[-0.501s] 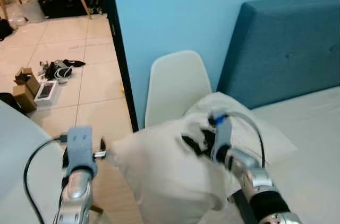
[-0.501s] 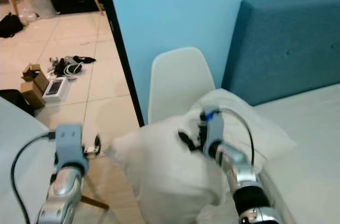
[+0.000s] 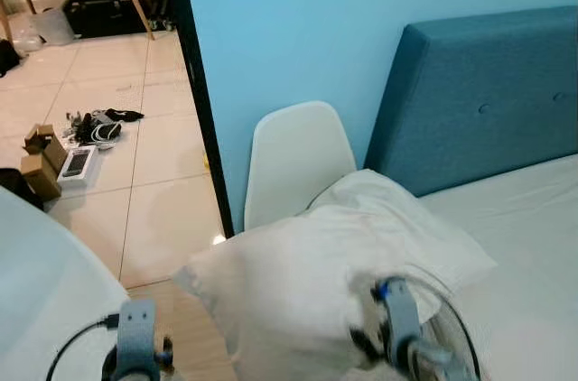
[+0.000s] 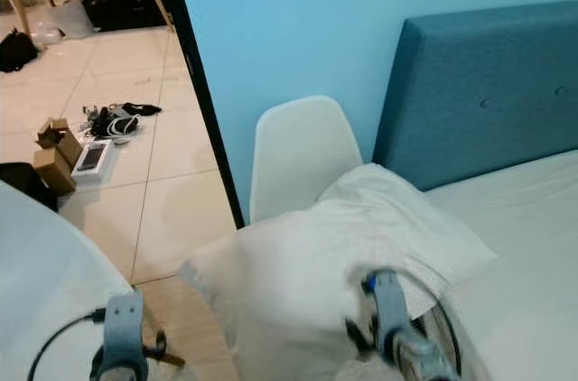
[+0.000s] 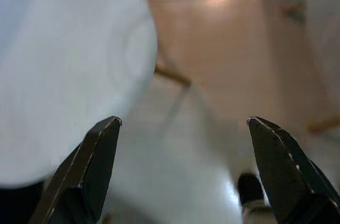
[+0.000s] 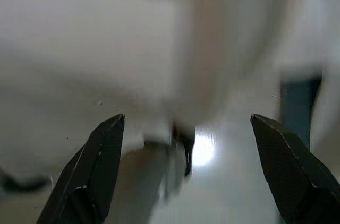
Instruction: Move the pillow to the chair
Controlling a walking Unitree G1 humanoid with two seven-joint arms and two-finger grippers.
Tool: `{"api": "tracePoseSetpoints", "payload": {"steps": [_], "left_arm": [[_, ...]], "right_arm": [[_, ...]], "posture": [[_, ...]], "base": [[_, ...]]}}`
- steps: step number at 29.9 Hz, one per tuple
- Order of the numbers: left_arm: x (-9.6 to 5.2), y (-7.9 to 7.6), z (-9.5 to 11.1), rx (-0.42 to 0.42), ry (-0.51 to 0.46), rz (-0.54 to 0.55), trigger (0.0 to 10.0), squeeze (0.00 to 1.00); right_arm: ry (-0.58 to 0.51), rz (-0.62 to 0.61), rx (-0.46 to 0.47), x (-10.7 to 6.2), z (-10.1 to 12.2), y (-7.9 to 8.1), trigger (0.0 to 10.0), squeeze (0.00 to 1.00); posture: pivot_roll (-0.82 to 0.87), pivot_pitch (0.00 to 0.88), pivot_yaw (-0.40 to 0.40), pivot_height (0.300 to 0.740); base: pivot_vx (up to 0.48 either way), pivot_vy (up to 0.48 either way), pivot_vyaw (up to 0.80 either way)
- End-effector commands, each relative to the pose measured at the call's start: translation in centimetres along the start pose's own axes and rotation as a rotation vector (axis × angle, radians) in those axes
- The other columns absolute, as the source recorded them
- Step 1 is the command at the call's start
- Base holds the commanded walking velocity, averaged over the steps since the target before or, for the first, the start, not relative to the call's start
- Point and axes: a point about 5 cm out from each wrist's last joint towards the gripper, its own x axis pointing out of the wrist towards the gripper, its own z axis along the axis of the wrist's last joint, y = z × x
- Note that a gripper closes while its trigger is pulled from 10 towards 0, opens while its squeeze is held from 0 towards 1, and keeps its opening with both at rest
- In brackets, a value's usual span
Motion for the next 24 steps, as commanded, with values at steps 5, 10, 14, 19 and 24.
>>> {"api": "tracePoseSetpoints", "payload": {"steps": [5,10,14,19,24], "left_arm": [[-0.3,0.6,-2.9,0.107,0.099,-0.017,10.0,0.0],[-0.8,0.7,-4.9,0.144,0.211,-0.051,10.0,0.0],[-1.1,0.9,-6.1,0.11,0.285,-0.052,10.0,0.0],[-1.3,1.0,-6.8,0.1,0.331,-0.057,10.0,0.0],[-1.6,1.3,-7.5,0.068,0.364,-0.048,10.0,0.0]], "right_arm": [[0.102,-0.082,0.057,-0.5,-3.4,-0.4,10.0,0.0],[0.191,-0.087,0.022,-0.8,-5.9,0.0,10.0,0.0],[0.204,-0.085,0.024,-0.8,-6.4,0.6,10.0,0.0],[0.212,-0.079,0.002,-0.7,-6.6,0.9,10.0,0.0],[0.23,-0.09,-0.016,-0.8,-6.7,0.7,10.0,0.0]], "posture": [[-0.16,0.098,0.002,0.74],[-0.16,0.09,0.007,0.74],[-0.16,0.091,0.011,0.74],[-0.16,0.09,0.003,0.74],[-0.16,0.09,0.003,0.74]], "base": [[0.0,0.0,0.0],[0.0,0.0,0.0],[0.0,0.0,0.0],[0.0,0.0,0.0],[0.0,0.0,-0.31]]}}
